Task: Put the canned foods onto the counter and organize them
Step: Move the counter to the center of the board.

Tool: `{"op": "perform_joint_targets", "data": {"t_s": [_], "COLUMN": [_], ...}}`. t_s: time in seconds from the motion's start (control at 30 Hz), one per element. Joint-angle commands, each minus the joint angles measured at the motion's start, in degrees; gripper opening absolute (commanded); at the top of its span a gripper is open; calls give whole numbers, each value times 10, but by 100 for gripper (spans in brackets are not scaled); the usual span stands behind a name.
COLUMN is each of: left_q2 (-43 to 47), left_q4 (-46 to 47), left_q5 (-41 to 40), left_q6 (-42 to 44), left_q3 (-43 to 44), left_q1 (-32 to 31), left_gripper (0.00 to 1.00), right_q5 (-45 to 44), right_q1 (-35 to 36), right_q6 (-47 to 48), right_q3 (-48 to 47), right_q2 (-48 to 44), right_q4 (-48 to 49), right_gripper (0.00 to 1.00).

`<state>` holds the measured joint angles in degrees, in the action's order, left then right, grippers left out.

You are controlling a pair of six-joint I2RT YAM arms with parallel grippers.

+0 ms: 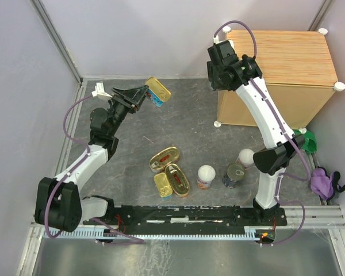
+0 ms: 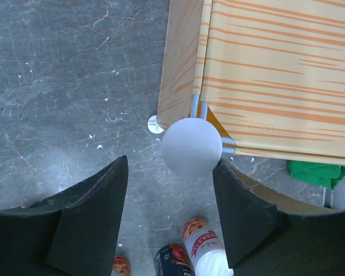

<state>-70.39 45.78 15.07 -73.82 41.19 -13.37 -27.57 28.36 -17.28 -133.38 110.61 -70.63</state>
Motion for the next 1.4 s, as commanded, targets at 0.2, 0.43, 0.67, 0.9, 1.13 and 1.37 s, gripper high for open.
{"op": "perform_joint_targets", "data": {"t_s": [0.2, 0.43, 0.67, 0.9, 1.13, 1.37], "left_q2": [-5, -9, -19, -29, -38, -44], "left_q4": [79, 76, 72, 76, 88, 97], "left_q5": [-12, -9, -4, -2, -2, -1], "left_q6": [9, 13, 15, 13, 6, 1], "left_q3": [38, 43, 57, 61, 63, 60], "left_q1": [-2, -1, -1, -1, -1, -1], "left_gripper": [3, 3, 3, 3, 3, 3], "right_q5": [2, -11, 17, 60, 75, 72], "right_q1": [0, -7, -31, -33, -33, -30], "right_q6": [19, 30, 30, 29, 27, 25], "right_q3": [-27, -22, -48, -48, -15, 29], "right_q2": [-47, -36, 0, 16, 5, -17], "right_q4": [15, 48, 54, 53, 49, 49], "right_gripper": [69, 70, 70, 64, 54, 48]}}
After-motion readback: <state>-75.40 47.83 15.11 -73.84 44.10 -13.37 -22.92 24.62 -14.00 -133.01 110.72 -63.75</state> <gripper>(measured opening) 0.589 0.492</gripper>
